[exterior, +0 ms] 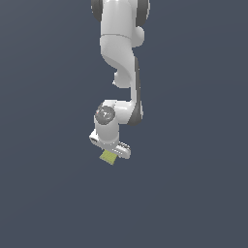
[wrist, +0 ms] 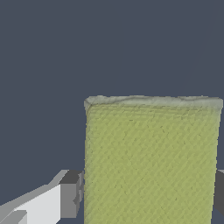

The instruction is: Pick up the object and move it to a goal position.

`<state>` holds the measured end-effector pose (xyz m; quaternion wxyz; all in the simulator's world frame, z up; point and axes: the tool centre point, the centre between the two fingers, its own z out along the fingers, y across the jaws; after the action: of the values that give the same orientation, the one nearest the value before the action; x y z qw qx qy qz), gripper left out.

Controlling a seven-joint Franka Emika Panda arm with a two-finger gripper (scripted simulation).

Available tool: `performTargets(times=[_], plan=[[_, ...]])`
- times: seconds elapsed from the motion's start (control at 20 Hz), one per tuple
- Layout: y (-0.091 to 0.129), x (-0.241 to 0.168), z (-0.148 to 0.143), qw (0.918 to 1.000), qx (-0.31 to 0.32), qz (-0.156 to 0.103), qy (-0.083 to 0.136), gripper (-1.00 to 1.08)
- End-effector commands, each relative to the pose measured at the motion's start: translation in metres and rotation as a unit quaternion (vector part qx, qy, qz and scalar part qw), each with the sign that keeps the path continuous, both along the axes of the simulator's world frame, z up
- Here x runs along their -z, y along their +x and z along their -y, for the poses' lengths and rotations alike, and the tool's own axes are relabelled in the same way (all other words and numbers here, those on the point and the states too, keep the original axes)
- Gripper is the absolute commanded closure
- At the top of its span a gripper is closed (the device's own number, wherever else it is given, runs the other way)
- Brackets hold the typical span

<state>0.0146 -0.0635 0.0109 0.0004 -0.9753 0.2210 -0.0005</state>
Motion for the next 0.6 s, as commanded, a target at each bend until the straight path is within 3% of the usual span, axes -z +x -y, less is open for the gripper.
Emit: performTargets(times=[0.0, 0.55], plan=[[0.000, -0.001, -0.001, 1.0000, 0.000, 0.000, 0.000, 1.08], [-0.007, -0.041, -0.023, 1.0000, 0.000, 0.000, 0.000, 1.08]])
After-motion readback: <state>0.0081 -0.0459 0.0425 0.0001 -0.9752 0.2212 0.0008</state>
